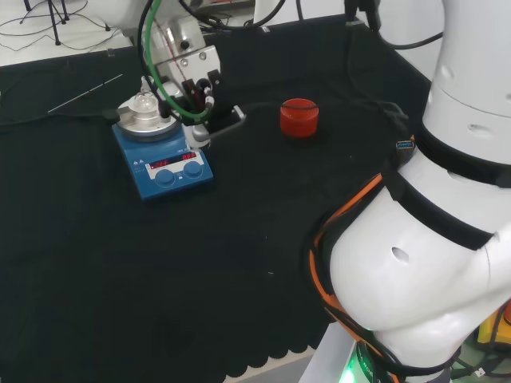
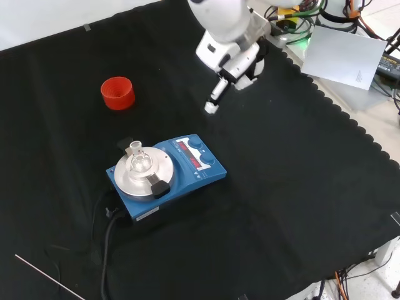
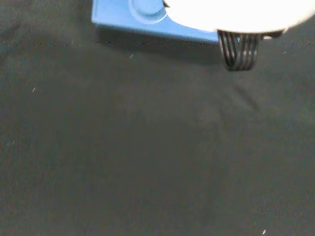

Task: Turn on the heater.

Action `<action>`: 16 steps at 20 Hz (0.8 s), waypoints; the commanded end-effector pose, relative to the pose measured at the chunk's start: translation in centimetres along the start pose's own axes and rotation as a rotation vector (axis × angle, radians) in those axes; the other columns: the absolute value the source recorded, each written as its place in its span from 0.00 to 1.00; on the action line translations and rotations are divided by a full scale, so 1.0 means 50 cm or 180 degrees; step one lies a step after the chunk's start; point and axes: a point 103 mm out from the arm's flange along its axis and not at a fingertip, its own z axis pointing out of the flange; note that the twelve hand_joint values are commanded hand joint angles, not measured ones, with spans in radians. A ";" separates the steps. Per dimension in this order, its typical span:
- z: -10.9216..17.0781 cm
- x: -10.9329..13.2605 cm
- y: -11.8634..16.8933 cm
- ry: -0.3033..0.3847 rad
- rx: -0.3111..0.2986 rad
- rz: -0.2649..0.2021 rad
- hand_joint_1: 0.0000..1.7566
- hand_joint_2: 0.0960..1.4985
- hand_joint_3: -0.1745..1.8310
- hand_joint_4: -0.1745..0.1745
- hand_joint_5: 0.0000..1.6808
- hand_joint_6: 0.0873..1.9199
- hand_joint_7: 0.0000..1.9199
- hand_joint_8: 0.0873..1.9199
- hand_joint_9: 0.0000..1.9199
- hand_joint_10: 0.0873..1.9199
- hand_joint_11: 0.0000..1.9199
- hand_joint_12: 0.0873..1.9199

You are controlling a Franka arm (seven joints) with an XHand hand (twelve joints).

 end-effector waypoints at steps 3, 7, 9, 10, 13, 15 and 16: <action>0.069 0.062 0.013 -0.0217 0.0429 -0.0189 0.91 0.32 0.73 0.28 0.16 0.06 0.93 1.00 0.96 0.95 0.84 0.77; 0.084 0.080 0.020 -0.0249 0.0478 -0.0232 0.91 0.32 0.73 0.28 0.16 0.06 0.93 1.00 0.96 0.95 0.84 0.77; 0.087 0.086 0.026 -0.0266 0.0494 -0.0237 0.91 0.32 0.74 0.28 0.16 0.06 0.93 1.00 0.96 0.95 0.84 0.77; 0.088 0.086 0.029 -0.0266 0.0504 -0.0236 0.91 0.32 0.74 0.28 0.16 0.06 0.93 1.00 0.96 0.95 0.84 0.77; 0.086 0.096 0.034 -0.0304 0.0506 -0.0209 0.91 0.32 0.74 0.28 0.16 0.06 0.93 1.00 0.96 0.95 0.84 0.77; 0.084 0.100 0.034 -0.0316 0.0512 -0.0196 0.91 0.32 0.74 0.28 0.16 0.06 0.93 1.00 0.96 0.95 0.84 0.77; 0.084 0.101 0.036 -0.0315 0.0515 -0.0194 0.91 0.32 0.74 0.28 0.16 0.06 0.93 1.00 0.96 0.95 0.84 0.77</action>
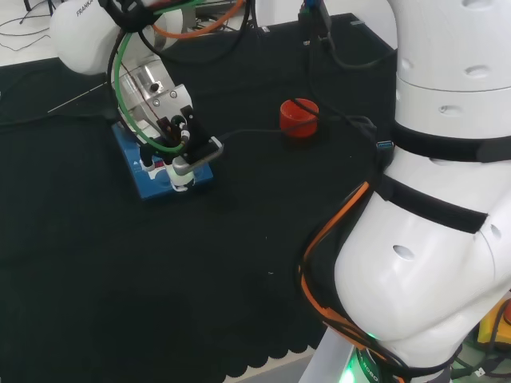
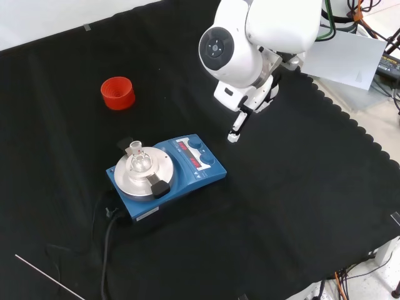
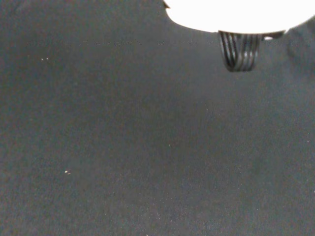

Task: Turn on the heater.

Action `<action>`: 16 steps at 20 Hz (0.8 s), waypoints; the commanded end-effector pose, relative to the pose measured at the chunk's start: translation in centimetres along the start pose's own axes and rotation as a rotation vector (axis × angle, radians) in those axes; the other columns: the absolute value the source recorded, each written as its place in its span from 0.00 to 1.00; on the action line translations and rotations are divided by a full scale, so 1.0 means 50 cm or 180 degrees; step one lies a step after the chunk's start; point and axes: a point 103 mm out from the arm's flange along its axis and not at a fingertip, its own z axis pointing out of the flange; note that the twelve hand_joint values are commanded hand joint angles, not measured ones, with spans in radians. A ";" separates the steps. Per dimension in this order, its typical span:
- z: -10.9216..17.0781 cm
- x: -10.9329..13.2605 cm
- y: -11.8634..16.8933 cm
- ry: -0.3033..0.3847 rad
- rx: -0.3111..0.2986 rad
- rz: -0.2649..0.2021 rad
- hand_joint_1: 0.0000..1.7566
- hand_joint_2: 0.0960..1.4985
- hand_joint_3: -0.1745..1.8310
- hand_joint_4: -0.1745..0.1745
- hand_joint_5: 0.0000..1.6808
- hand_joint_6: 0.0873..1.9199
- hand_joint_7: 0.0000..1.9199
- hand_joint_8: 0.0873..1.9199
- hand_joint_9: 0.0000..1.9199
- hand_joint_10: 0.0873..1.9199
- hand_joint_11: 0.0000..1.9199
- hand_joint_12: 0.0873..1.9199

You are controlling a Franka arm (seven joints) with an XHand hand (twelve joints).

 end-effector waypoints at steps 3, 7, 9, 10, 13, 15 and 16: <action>-0.006 0.013 0.008 -0.0049 0.0045 0.0044 0.91 0.32 0.74 0.28 0.16 0.06 0.93 1.00 0.96 0.95 0.84 0.77; -0.011 0.002 0.031 -0.0013 0.0112 0.0000 0.91 0.31 0.74 0.28 0.16 0.05 0.93 1.00 0.96 0.96 0.84 0.77; -0.013 -0.013 0.053 0.0005 0.0103 -0.0016 0.91 0.31 0.74 0.29 0.17 0.05 0.93 1.00 0.96 0.96 0.84 0.77; -0.012 -0.019 0.059 0.0008 0.0085 -0.0012 0.91 0.31 0.74 0.29 0.17 0.05 0.93 1.00 0.96 0.95 0.84 0.77; -0.011 -0.038 0.071 0.0014 0.0059 0.0006 0.91 0.31 0.74 0.29 0.17 0.05 0.93 1.00 0.96 0.95 0.84 0.77; -0.012 -0.050 0.077 0.0024 0.0068 0.0027 0.91 0.31 0.74 0.29 0.17 0.05 0.93 1.00 0.96 0.95 0.84 0.77; -0.013 -0.053 0.079 0.0039 0.0078 0.0036 0.91 0.31 0.74 0.29 0.17 0.05 0.93 1.00 0.96 0.95 0.84 0.77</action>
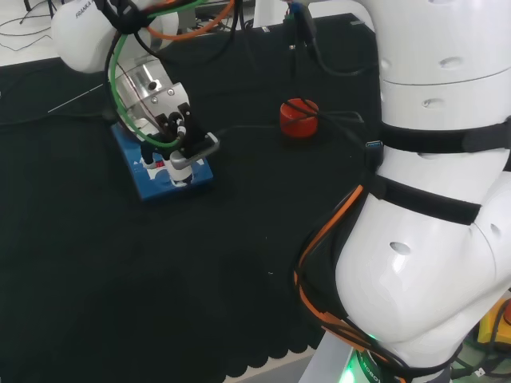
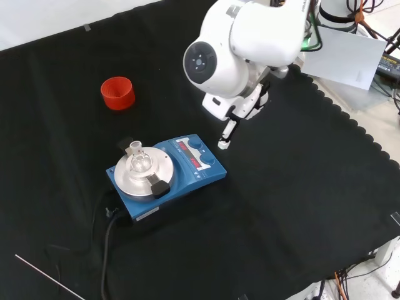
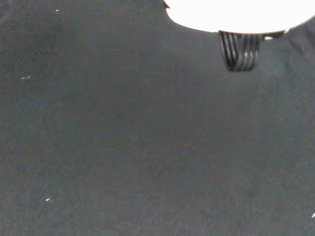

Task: Turn on the heater.

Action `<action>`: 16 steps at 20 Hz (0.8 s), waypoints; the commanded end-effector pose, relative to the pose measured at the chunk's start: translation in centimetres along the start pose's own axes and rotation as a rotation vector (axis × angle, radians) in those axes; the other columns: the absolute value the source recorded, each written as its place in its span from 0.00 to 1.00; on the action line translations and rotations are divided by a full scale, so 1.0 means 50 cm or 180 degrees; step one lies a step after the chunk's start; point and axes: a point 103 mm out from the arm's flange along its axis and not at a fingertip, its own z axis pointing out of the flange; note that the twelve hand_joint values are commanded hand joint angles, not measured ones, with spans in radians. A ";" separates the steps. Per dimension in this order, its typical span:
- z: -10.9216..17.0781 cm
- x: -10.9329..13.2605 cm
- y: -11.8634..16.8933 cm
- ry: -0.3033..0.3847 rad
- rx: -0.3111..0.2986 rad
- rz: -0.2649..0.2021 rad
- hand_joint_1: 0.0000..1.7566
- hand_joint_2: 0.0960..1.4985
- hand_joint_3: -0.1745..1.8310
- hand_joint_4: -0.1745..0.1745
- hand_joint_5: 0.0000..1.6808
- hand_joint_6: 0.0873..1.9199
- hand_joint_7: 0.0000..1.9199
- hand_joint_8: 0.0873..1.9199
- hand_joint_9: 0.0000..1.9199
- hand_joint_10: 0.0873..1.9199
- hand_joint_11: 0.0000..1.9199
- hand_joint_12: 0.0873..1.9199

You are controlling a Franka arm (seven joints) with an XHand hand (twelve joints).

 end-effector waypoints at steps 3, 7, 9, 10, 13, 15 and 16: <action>-0.005 -0.043 0.028 0.0056 0.0018 0.0036 0.91 0.31 0.74 0.29 0.17 0.05 0.93 1.00 0.96 0.95 0.84 0.77; -0.002 -0.047 0.040 0.0099 0.0037 0.0032 0.91 0.31 0.74 0.29 0.17 0.05 0.93 1.00 0.96 0.95 0.84 0.77; 0.001 -0.049 0.047 0.0112 0.0054 0.0036 0.91 0.31 0.74 0.29 0.17 0.05 0.93 1.00 0.96 0.95 0.84 0.77; 0.004 -0.050 0.050 0.0116 0.0059 0.0035 0.91 0.31 0.74 0.29 0.17 0.05 0.93 1.00 0.96 0.95 0.84 0.77; 0.011 -0.052 0.060 0.0125 0.0088 0.0045 0.91 0.31 0.75 0.29 0.17 0.05 0.93 1.00 0.96 0.95 0.84 0.77; 0.013 -0.053 0.065 0.0119 0.0097 0.0051 0.91 0.31 0.75 0.29 0.17 0.05 0.93 1.00 0.96 0.95 0.84 0.77; 0.014 -0.054 0.068 0.0124 0.0102 0.0051 0.91 0.31 0.75 0.29 0.18 0.05 0.93 1.00 0.96 0.95 0.84 0.77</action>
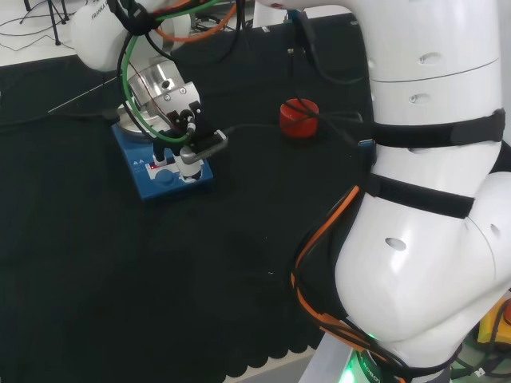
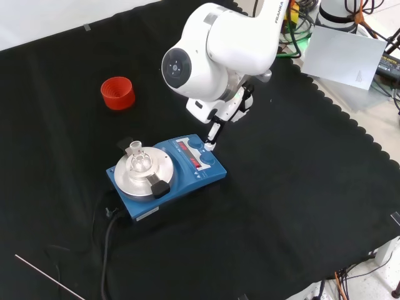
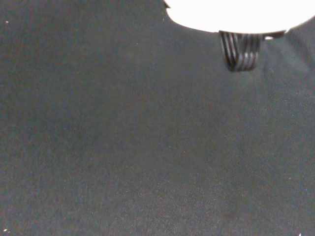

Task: Turn on the heater.

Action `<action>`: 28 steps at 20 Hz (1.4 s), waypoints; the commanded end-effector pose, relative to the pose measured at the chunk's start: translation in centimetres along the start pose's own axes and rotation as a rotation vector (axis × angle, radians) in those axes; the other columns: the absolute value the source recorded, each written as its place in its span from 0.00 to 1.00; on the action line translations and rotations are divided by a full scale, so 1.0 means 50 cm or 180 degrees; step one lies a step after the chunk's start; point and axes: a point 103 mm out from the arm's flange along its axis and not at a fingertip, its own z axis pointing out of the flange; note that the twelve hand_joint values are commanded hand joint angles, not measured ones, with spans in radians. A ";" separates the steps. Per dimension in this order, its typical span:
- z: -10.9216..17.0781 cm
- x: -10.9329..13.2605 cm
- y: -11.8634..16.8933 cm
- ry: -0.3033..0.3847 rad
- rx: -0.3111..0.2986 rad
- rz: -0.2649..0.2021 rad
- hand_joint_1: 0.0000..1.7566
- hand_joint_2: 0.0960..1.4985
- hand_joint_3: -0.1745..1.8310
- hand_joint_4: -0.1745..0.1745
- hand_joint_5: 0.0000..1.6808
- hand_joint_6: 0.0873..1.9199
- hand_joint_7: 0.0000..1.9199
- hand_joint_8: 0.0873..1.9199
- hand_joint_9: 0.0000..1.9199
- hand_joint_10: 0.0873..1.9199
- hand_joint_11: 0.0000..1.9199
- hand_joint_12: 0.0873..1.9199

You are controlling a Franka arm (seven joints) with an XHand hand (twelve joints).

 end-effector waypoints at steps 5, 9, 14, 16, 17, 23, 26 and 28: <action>0.004 -0.009 0.026 0.0059 0.0028 0.0015 0.90 0.31 0.75 0.29 0.18 0.05 0.93 1.00 0.96 0.96 0.84 0.77; 0.006 -0.015 0.034 0.0084 0.0048 0.0019 0.90 0.31 0.75 0.29 0.18 0.05 0.93 1.00 0.96 0.96 0.84 0.77; 0.009 -0.028 0.043 0.0101 0.0071 0.0050 0.90 0.31 0.75 0.29 0.18 0.04 0.93 1.00 0.96 0.96 0.84 0.77; 0.009 -0.021 0.043 0.0082 0.0081 0.0071 0.90 0.31 0.75 0.29 0.19 0.04 0.93 1.00 0.96 0.96 0.84 0.77; 0.009 -0.018 0.043 0.0078 0.0083 0.0074 0.90 0.31 0.75 0.29 0.19 0.04 0.93 1.00 0.96 0.96 0.84 0.77; 0.012 -0.017 0.045 0.0113 0.0109 0.0060 0.90 0.31 0.75 0.29 0.19 0.04 0.93 1.00 0.96 0.96 0.84 0.77; 0.015 -0.017 0.047 0.0093 0.0116 0.0058 0.90 0.31 0.75 0.29 0.19 0.04 0.93 1.00 0.96 0.96 0.84 0.77; 0.016 -0.016 0.047 0.0076 0.0117 0.0059 0.90 0.31 0.75 0.29 0.19 0.04 0.93 1.00 0.96 0.96 0.84 0.77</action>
